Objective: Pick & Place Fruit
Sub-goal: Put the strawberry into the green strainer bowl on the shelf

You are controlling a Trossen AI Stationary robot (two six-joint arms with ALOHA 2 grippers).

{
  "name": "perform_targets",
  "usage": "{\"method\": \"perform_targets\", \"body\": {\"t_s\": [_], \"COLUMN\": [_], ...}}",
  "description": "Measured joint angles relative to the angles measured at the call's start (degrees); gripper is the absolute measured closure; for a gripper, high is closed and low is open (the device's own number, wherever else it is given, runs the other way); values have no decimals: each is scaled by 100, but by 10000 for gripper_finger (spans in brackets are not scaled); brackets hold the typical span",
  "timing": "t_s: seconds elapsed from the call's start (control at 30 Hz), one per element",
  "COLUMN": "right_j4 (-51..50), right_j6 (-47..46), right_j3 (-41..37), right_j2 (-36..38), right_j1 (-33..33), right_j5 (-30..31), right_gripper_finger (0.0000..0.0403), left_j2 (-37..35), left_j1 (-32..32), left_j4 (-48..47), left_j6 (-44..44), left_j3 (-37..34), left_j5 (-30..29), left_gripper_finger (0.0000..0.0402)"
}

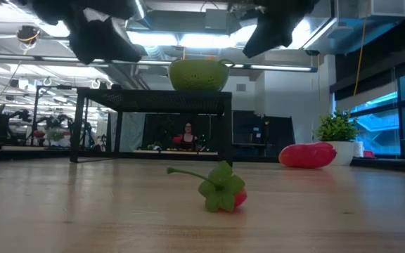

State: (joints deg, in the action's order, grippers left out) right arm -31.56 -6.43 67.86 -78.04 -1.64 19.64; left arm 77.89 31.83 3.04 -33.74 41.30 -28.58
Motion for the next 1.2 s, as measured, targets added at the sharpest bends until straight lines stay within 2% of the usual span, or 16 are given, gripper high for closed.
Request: {"method": "perform_targets", "body": {"t_s": [0.27, 0.43, 0.77, 1.2], "right_j4": [112, 61, 62, 67], "right_j6": [-88, -171, -219, -371], "right_j3": [-367, -400, -400, -400], "right_j2": [36, 37, 37, 37], "right_j1": [319, 503, 711, 707], "right_j5": [66, 470, 544, 690], "right_gripper_finger": [278, 293, 319, 345], "left_j2": [710, 1242, 2115, 2467], "left_j1": [-7, -7, 32, 297], "left_j4": [-30, -48, -989, -1075], "left_j6": [66, -14, -363, -1490], "left_j3": [659, 1086, 2046, 2375], "left_j5": [127, 354, 465, 373], "left_gripper_finger": [89, 89, 89, 89]}}
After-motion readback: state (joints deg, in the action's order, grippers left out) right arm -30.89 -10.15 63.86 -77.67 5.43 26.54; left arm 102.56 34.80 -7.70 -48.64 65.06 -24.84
